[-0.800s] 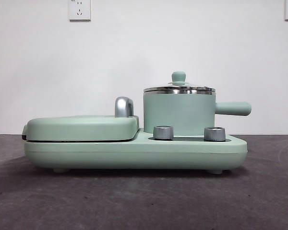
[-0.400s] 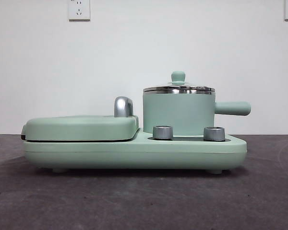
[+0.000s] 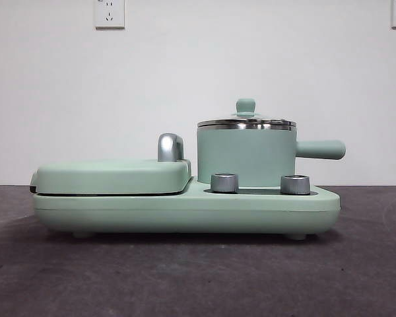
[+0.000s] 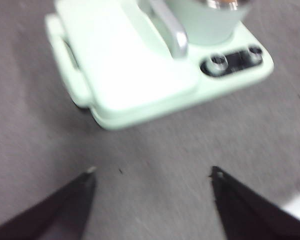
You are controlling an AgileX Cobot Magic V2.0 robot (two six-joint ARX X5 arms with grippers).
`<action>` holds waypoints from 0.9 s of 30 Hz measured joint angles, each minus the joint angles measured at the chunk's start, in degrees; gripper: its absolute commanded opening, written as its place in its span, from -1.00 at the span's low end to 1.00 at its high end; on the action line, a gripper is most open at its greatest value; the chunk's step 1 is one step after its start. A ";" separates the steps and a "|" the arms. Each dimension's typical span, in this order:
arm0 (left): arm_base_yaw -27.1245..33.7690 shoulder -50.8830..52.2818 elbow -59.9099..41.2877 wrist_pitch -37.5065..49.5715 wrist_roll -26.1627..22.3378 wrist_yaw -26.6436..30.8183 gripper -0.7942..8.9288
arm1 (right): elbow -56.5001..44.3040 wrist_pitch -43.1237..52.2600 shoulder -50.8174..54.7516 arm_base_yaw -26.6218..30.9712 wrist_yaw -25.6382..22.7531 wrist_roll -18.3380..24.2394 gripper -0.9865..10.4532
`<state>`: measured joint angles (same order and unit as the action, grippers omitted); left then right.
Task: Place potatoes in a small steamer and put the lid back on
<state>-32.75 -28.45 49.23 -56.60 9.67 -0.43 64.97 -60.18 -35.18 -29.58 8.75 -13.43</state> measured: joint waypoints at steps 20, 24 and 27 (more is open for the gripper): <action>0.00 6.45 -1.95 0.07 3.26 -1.03 -0.83 | 0.00 0.44 -0.63 0.00 1.77 0.17 -0.79; 1.36 7.89 -2.23 1.57 3.26 -1.03 -0.83 | 0.00 0.46 -0.66 0.00 1.77 0.17 -0.79; 4.37 10.47 -2.27 1.55 3.26 -1.05 -0.83 | 0.00 0.48 -0.66 0.02 1.75 0.17 -0.79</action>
<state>-28.38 -17.98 46.96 -55.05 12.93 -1.48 64.97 -59.70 -35.83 -29.56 10.50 -13.26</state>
